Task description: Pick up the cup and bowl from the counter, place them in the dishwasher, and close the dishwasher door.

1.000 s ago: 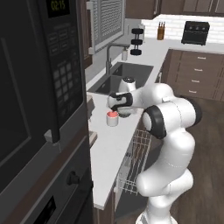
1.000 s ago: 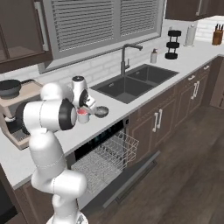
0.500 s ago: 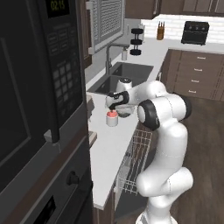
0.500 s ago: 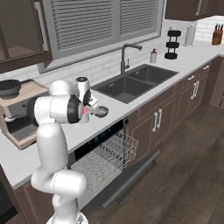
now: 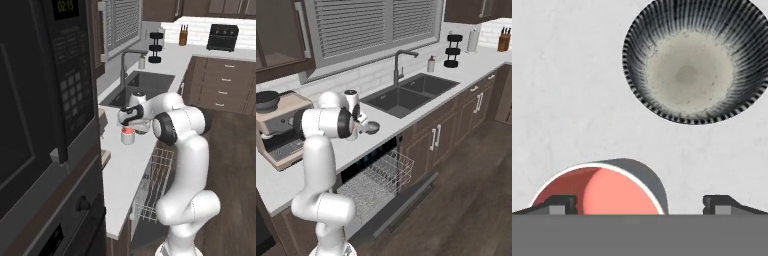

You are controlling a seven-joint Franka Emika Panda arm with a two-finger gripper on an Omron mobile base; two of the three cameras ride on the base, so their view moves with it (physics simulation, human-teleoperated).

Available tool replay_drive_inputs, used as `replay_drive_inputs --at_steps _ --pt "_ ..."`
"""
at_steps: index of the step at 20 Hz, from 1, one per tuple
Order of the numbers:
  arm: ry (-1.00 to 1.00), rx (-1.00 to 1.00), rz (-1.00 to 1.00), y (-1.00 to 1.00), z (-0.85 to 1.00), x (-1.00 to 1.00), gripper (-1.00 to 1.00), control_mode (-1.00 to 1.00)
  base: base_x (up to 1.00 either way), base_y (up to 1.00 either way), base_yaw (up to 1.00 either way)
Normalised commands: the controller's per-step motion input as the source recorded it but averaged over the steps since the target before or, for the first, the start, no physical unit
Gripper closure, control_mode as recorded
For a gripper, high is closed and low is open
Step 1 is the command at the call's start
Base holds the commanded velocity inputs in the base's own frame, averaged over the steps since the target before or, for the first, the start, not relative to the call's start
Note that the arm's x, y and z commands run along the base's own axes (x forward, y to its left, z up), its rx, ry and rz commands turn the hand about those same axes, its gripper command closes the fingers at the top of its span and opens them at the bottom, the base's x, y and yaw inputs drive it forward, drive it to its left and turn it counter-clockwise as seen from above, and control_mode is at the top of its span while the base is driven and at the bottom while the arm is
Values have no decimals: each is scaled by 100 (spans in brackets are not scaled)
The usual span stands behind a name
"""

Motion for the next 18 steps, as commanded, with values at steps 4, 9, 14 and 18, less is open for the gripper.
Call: replay_drive_inputs --at_steps 4,9,14,18 --pt "10 0 0 3 -44 1 -100 -100 0 0 0" --pt "4 0 0 4 -37 1 -100 -100 0 0 0" --pt "8 0 0 5 -21 0 100 -100 0 0 0" --pt "4 0 0 1 -10 0 100 -100 0 0 0"
